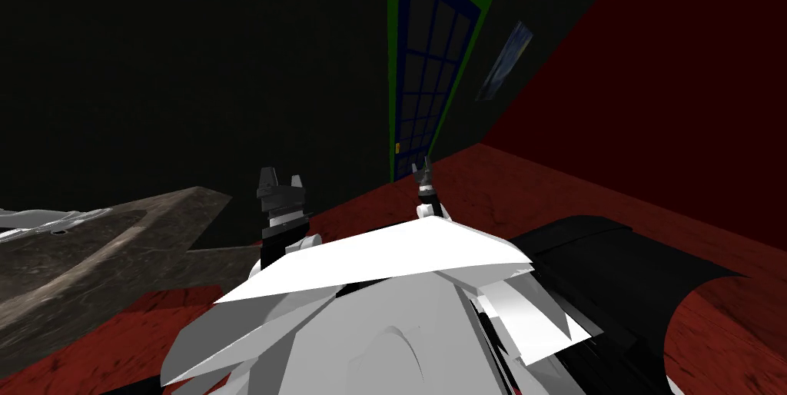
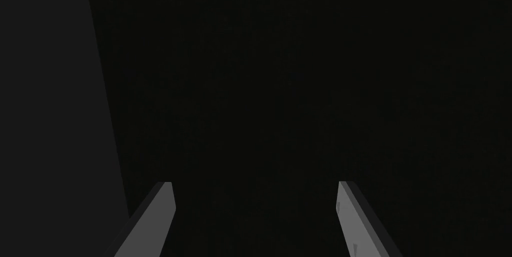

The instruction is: Pull the door open

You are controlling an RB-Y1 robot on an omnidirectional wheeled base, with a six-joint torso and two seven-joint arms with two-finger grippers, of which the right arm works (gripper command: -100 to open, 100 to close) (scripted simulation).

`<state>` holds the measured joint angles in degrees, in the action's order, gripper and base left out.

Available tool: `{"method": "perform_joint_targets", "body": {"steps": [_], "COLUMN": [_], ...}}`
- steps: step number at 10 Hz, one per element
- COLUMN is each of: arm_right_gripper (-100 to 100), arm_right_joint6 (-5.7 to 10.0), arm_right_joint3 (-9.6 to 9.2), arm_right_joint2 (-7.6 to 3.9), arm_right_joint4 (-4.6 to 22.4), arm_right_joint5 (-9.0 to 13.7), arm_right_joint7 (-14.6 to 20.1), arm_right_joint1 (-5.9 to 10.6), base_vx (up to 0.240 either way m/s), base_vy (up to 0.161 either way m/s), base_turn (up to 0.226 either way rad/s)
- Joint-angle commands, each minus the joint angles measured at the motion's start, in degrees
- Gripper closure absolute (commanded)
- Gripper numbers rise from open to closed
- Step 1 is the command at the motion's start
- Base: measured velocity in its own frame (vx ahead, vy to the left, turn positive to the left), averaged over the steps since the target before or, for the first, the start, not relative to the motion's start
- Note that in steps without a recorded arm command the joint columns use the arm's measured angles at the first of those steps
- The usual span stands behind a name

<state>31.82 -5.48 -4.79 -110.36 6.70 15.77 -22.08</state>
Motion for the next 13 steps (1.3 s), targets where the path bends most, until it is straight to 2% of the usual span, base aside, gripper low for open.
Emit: {"method": "perform_joint_targets", "body": {"steps": [1,13], "arm_right_gripper": [-100,-100], "arm_right_joint6": [0.92,5.53], "arm_right_joint3": [-0.41,-3.07], "arm_right_joint2": [-0.43,-3.28], "arm_right_joint4": [1.83,15.37], "arm_right_joint5": [1.27,11.37], "arm_right_joint7": [1.62,13.6], "arm_right_joint1": [0.3,4.08], "base_vx": [0.087,0.081], "base_vy": [-0.072,-0.072], "base_turn": [0.112,0.132]}}
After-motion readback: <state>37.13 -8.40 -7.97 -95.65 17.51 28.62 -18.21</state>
